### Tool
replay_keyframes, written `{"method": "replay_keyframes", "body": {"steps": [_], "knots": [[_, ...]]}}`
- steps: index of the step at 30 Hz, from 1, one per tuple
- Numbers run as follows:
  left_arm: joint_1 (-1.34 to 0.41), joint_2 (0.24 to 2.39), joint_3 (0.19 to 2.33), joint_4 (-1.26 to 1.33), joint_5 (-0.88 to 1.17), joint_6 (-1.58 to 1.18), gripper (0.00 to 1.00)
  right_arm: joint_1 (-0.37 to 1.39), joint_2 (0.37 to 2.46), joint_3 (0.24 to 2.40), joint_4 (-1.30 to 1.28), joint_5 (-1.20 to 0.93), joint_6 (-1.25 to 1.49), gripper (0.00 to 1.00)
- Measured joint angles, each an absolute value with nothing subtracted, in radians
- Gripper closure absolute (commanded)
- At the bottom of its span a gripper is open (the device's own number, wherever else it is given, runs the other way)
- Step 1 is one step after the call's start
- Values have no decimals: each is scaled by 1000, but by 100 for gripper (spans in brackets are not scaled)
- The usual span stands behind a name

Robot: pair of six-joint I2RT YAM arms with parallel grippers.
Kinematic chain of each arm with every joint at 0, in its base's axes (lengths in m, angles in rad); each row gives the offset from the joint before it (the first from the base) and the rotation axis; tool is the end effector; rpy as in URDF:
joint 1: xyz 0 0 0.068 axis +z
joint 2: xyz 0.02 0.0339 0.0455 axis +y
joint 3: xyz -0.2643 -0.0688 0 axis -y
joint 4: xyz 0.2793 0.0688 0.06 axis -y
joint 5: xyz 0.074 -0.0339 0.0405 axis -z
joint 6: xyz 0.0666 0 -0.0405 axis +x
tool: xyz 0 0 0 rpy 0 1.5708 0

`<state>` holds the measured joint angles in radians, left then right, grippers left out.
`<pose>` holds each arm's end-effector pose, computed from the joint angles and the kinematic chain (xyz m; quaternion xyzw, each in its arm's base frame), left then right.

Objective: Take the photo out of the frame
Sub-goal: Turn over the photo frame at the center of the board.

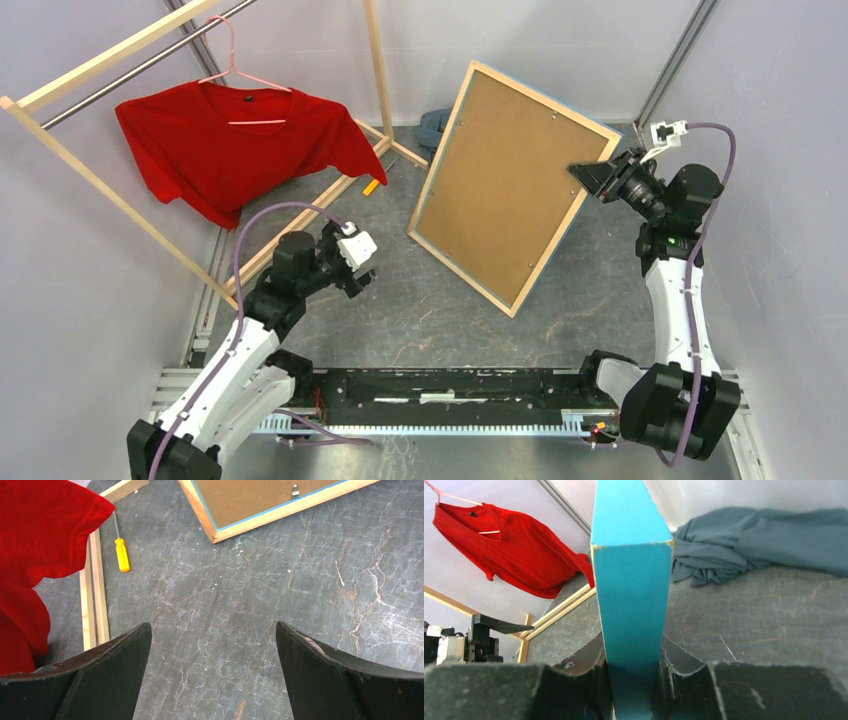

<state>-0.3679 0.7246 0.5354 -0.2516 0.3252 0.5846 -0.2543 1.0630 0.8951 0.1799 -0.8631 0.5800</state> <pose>0.2085 -0.1032 0.2366 0.4591 0.7010 -0.0788 0.5400 0.2974 -0.0250 0.3583 -0.0134 0.7042 0.3949 0.5899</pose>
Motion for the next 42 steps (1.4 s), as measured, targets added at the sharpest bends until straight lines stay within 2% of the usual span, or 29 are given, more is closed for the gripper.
{"method": "replay_keyframes", "body": {"steps": [4, 9, 22, 28, 34, 42], "knots": [[-368, 765, 537, -238, 348, 585, 0, -315, 1093, 837, 204, -911, 596, 100], [-368, 923, 590, -202, 376, 576, 0, -365, 1123, 778, 200, -939, 591, 100], [-366, 1524, 1054, 34, 575, 283, 0, -390, 1118, 769, 115, -915, 540, 100], [-366, 1723, 1154, 76, 665, 212, 0, -409, 1111, 756, 88, -912, 526, 100], [-366, 1853, 1219, 107, 766, 133, 0, -412, 1105, 752, 83, -912, 517, 100], [-360, 1892, 1219, 171, 821, 50, 0, -421, 1105, 741, 77, -905, 511, 100]]}}
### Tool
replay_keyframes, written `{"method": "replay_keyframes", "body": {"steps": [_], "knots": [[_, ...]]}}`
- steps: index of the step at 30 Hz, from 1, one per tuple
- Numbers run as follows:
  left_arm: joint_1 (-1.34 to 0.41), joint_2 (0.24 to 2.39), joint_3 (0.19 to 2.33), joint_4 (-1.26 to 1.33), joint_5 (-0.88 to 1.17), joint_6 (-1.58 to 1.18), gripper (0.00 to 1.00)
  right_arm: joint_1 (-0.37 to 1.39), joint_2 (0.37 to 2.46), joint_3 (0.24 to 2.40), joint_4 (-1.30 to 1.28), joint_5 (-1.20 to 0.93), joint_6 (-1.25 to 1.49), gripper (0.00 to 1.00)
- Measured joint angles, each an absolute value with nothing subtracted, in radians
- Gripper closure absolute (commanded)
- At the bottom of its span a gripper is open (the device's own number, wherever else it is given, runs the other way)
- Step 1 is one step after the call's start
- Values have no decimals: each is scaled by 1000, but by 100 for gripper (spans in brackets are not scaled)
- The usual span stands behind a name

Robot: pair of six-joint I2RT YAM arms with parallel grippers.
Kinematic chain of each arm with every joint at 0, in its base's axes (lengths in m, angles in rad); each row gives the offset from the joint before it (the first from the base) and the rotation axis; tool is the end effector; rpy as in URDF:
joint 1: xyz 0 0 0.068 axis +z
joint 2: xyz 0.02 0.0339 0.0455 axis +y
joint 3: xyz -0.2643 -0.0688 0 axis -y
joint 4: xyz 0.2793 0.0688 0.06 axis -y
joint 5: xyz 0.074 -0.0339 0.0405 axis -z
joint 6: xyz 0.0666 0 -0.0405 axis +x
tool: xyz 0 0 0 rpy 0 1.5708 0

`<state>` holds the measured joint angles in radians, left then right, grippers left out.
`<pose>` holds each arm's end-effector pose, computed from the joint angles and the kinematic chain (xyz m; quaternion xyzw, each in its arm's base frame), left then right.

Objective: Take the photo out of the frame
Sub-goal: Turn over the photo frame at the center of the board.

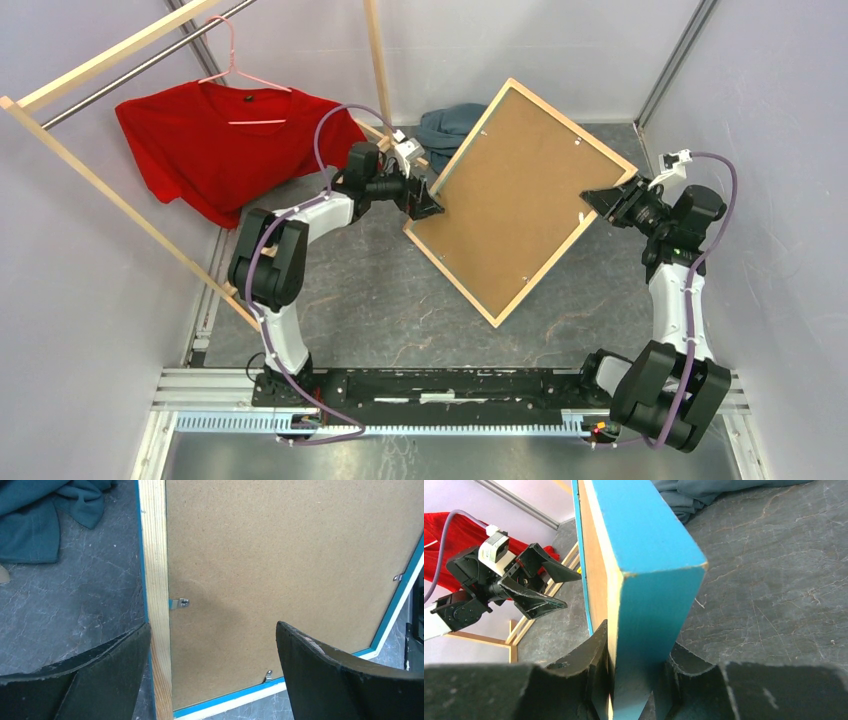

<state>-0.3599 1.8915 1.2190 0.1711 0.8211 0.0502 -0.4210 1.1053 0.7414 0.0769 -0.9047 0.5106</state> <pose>0.4170 -0.2090 0.1799 0.3598 0.7310 -0.4114 0.4087 0.2899 -0.0724 0.2737 0.0898 0.7612 0.3738 0.5223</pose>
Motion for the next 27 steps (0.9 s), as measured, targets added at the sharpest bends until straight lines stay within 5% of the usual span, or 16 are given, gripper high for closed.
{"method": "replay_keyframes", "body": {"steps": [24, 27], "knots": [[-362, 1991, 1114, 311, 762, -48, 0, -426, 1127, 741, 73, -908, 505, 100], [-360, 1991, 1114, 311, 789, -54, 0, -427, 1137, 741, 73, -909, 505, 92]]}}
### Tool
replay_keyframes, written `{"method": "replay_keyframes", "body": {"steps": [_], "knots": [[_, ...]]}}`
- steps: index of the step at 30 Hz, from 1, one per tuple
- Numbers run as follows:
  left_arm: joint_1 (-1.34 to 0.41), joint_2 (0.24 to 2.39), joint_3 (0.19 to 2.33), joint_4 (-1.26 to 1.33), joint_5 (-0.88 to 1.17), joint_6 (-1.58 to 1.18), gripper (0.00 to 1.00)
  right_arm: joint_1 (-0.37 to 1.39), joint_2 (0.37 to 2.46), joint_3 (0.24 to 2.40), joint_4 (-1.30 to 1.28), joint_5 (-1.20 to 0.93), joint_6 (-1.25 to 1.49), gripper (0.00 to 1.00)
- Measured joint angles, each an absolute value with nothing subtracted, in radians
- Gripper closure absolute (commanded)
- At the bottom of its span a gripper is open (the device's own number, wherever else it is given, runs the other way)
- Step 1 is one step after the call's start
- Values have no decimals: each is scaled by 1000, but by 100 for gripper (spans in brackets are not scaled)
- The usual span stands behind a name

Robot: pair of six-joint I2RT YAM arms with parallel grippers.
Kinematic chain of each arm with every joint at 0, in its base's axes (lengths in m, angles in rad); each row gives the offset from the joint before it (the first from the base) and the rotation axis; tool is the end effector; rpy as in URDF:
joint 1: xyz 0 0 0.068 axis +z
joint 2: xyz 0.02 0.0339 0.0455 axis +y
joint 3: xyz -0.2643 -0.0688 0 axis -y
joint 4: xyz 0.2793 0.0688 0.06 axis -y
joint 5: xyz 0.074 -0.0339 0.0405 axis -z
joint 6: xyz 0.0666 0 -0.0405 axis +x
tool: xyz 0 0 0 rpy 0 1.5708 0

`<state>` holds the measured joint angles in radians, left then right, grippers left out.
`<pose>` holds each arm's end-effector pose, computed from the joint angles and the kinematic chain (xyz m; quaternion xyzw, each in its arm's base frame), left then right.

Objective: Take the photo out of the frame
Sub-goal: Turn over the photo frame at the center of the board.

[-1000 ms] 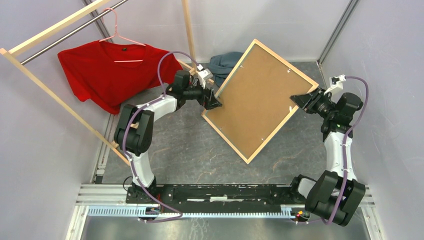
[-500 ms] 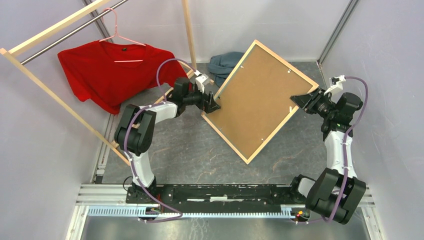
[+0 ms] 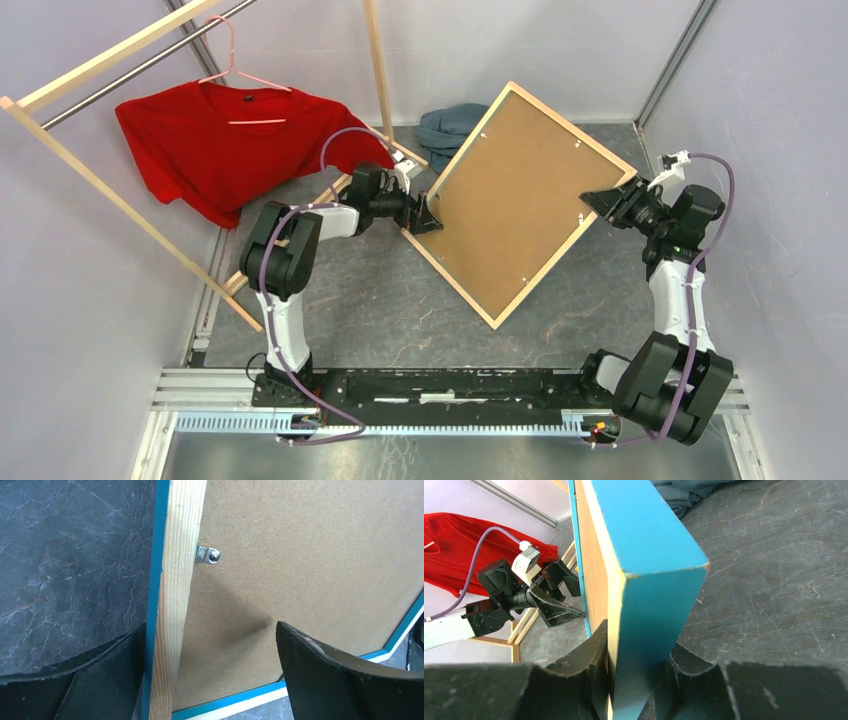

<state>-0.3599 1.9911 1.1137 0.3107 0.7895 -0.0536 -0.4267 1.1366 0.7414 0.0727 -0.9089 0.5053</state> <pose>0.4087 -0.2043 0.1134 0.3063 0.7715 -0.4211 0.3655 0.2937 -0.0758 0.2647 0.0984 0.7666 0.3766 0.5107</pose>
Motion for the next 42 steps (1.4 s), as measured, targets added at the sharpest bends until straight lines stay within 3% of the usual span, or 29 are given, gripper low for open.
{"method": "replay_keyframes", "body": {"steps": [2, 8, 15, 42], "knots": [[-355, 1991, 1112, 308, 805, -54, 0, -427, 1145, 741, 72, -909, 505, 88], [-348, 1956, 1067, 286, 818, -53, 0, -428, 1178, 741, 72, -925, 504, 62], [-347, 1891, 987, 238, 823, -53, 0, -427, 1248, 734, 96, -937, 397, 47], [-379, 1727, 815, 84, 872, -50, 0, -427, 1571, 696, 189, -924, 374, 27]]}}
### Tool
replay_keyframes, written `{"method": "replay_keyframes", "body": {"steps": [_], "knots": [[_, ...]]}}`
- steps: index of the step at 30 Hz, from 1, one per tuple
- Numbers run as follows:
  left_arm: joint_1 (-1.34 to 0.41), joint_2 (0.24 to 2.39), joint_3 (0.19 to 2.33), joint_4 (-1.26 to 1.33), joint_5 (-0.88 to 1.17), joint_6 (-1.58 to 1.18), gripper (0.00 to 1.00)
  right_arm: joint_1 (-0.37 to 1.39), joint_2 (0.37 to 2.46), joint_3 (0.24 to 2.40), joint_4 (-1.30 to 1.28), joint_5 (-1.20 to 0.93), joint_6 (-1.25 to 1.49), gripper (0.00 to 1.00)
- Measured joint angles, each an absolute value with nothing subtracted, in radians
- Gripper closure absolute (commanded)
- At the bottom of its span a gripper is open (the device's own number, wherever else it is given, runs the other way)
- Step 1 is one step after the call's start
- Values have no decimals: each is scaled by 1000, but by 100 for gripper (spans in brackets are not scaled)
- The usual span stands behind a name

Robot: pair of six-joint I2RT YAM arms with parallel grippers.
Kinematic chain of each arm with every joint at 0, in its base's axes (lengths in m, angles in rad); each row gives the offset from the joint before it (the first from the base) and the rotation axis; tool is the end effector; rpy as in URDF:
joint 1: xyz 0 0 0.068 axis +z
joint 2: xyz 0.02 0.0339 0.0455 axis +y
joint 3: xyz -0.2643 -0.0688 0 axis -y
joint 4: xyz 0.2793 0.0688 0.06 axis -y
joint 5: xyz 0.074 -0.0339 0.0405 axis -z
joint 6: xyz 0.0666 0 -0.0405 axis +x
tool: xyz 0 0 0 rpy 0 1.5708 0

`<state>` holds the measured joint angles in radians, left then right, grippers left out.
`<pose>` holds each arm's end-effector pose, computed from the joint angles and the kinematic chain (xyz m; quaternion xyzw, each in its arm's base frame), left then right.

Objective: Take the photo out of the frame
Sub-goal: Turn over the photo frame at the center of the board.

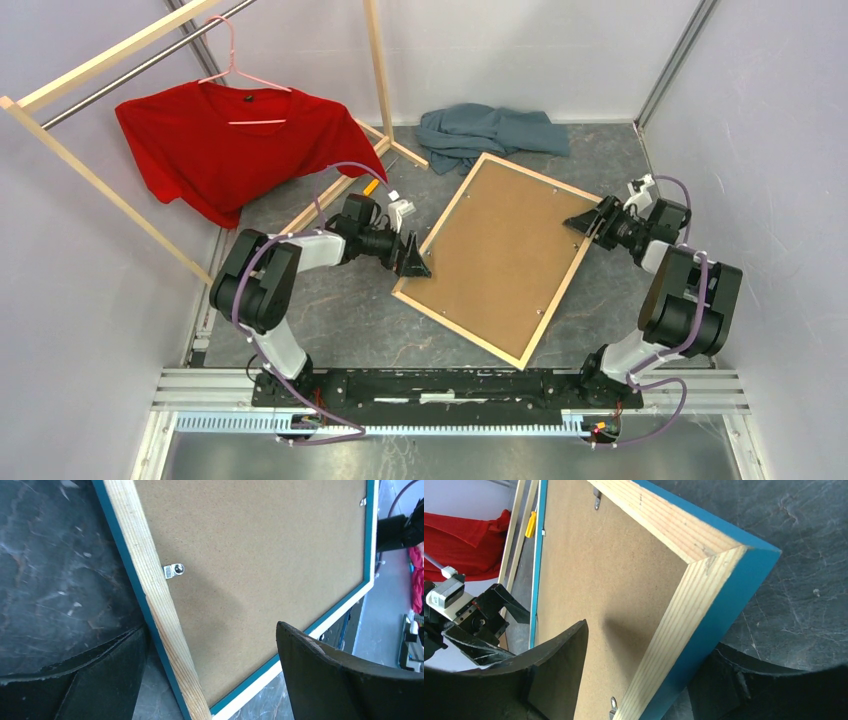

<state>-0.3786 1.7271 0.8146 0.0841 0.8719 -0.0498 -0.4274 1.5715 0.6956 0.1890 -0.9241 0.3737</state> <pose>0.3142 -0.1799 0.1042 0.2894 0.8083 -0.4544 0.2376 0.3254 -0.0898 0.1293 0.1399 0.8194 0.3925 0.3935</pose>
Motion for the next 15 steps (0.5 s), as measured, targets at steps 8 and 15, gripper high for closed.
{"method": "replay_keyframes", "body": {"steps": [8, 15], "knots": [[-389, 1703, 797, 2, 884, 10, 0, -427, 1619, 703, 137, -898, 338, 24], [-388, 1671, 797, -47, 895, 54, 0, -427, 1655, 744, 98, -865, 301, 22]]}}
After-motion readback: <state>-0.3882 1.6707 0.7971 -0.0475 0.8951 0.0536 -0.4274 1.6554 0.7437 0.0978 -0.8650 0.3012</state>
